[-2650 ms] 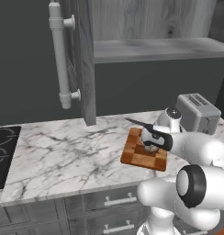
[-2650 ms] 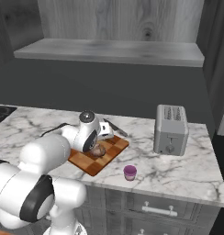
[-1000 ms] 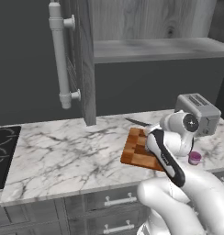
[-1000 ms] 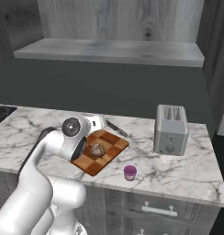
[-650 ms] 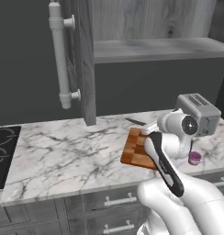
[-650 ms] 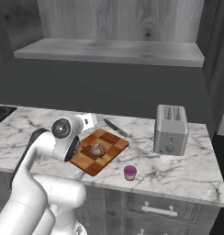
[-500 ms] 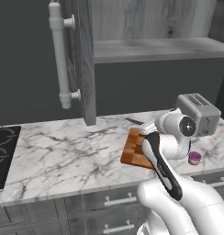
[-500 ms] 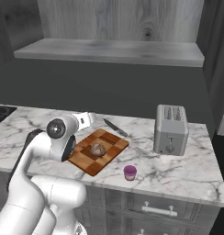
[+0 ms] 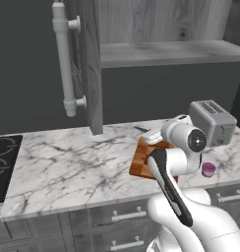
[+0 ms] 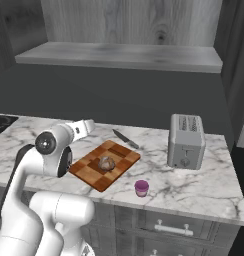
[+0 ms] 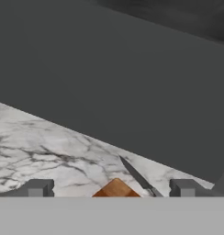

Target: Pick the bread, place it on the cutting board, pick the jam, place it on the counter, and close the cabinet.

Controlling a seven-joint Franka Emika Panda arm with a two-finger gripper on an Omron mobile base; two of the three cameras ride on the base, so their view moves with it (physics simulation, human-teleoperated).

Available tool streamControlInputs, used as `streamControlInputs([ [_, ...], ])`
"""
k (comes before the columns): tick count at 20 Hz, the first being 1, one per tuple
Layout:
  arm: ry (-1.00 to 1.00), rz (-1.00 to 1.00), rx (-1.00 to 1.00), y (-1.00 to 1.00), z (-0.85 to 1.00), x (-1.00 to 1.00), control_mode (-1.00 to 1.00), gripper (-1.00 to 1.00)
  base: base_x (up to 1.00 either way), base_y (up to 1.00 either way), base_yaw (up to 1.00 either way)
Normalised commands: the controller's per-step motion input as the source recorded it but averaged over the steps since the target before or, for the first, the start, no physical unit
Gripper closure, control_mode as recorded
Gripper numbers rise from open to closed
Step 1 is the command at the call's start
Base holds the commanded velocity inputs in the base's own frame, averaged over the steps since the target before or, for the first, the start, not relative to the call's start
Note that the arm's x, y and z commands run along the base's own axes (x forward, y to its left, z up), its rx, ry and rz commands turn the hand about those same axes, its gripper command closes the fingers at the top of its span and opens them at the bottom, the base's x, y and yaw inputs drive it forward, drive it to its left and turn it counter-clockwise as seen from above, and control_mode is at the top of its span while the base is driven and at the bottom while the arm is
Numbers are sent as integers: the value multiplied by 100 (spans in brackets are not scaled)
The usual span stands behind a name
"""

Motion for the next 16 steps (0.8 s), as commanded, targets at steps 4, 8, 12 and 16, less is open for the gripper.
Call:
streamControlInputs([
  [4,-3,0,1,8,23,-25,-100,-100,0,0,0],
  [8,-7,0,1,10,31,-29,-100,-100,0,0,0],
  [12,-10,0,3,3,34,-38,-100,-100,0,0,0],
  [16,-11,0,1,2,26,-42,-100,-100,0,0,0],
])
